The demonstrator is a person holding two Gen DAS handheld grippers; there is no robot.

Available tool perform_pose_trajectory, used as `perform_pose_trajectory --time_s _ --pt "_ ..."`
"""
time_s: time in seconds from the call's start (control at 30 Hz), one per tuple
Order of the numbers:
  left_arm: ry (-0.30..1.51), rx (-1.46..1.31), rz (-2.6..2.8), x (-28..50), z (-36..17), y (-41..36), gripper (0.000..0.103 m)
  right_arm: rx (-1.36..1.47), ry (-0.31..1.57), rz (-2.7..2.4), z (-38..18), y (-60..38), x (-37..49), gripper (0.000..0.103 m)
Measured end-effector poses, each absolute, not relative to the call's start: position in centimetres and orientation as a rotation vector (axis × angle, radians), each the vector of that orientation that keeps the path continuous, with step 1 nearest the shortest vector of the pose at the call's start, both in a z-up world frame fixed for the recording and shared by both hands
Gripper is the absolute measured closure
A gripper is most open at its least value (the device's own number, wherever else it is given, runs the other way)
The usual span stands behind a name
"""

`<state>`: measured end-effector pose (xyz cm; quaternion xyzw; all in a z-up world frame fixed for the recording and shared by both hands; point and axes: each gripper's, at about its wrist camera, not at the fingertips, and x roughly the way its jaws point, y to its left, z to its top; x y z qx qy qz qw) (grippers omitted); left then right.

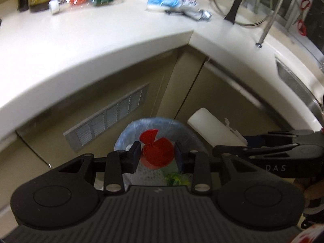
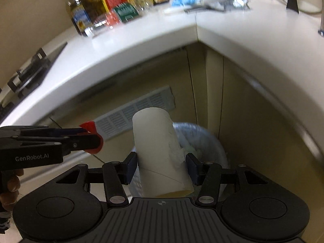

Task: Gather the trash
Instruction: 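Carry the red bag and paper roll down over the wastebasket with both tools, then open the left gripper to drop the red bag while the right gripper releases the paper roll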

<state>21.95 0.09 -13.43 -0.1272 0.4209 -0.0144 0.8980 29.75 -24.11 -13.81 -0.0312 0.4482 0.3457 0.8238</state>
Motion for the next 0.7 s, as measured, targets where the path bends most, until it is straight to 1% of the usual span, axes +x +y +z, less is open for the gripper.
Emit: perform_pose_trajectory --time_s 0.4,0.7 --pt "0.952 -0.294 0.039 23.9 -19.6 -1.5 0.071 -0.023 1.003 0.734 -18.9 -26.6 31.5 0.050" --pt "0.986 -0.299 0.057 25.2 -23.4 -2.5 0.071 -0.018 1.031 0.722 -21.1 -26.8 32.5 0.050"
